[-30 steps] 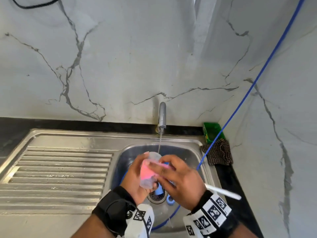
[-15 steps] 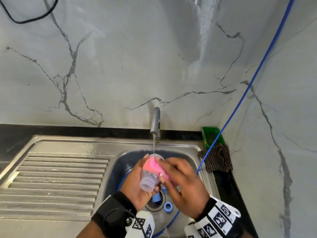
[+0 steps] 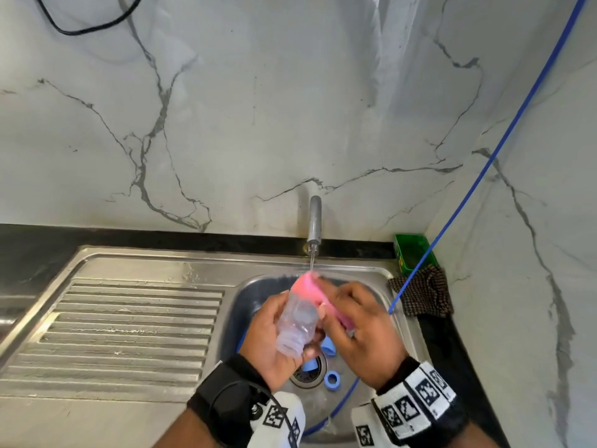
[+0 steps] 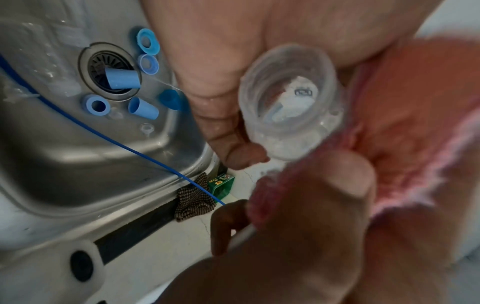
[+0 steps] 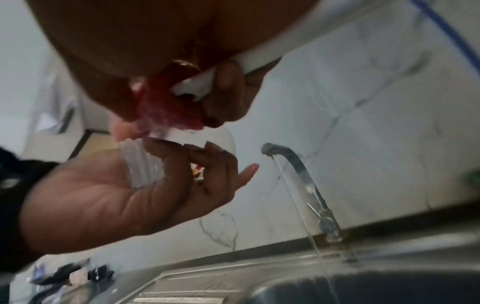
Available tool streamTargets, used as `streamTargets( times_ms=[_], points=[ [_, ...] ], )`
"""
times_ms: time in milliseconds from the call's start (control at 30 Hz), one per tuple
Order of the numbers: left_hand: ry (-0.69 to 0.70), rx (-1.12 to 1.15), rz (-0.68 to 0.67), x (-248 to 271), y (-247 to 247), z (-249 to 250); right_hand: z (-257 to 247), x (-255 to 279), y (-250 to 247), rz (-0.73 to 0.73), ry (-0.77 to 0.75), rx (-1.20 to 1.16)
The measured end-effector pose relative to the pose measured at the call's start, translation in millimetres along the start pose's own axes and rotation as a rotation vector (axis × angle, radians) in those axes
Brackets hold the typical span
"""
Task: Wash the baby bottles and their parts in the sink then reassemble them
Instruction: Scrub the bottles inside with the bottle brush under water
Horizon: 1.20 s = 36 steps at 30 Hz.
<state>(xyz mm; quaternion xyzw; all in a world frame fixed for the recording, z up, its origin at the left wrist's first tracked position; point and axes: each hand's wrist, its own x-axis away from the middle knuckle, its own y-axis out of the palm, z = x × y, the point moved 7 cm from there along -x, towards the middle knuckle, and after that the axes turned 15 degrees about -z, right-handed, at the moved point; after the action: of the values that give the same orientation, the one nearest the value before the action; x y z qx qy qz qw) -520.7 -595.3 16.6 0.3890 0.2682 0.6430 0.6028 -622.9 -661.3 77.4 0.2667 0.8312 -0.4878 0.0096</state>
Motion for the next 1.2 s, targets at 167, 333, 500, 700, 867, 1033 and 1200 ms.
streamTargets(
  times_ms=[167,333,500,700,867,1033,1200],
  points=[
    [-0.011,0.025,-0.062,6,-8,6,-15,-1,4,-0.088,-0.062,0.101],
    [-0.001,0.033,-0.105,11,-7,13,-37,0,20,-0.141,-0.195,0.148],
    [-0.003,0.053,-0.071,12,-16,12,-26,-14,5,-0.054,-0.027,0.072],
    [-0.01,-0.008,-0.051,13,-14,11,-19,-9,-4,-0.014,0.021,0.069],
    [-0.013,-0.004,-0.033,11,-10,6,-24,1,4,-0.115,-0.133,0.152],
    [0.049,0.028,0.082,5,-13,-1,-18,7,0,-0.12,-0.137,0.059],
    [0.011,-0.021,0.041,-7,-6,-10,6,6,-21,0.029,0.026,0.001]
  ],
)
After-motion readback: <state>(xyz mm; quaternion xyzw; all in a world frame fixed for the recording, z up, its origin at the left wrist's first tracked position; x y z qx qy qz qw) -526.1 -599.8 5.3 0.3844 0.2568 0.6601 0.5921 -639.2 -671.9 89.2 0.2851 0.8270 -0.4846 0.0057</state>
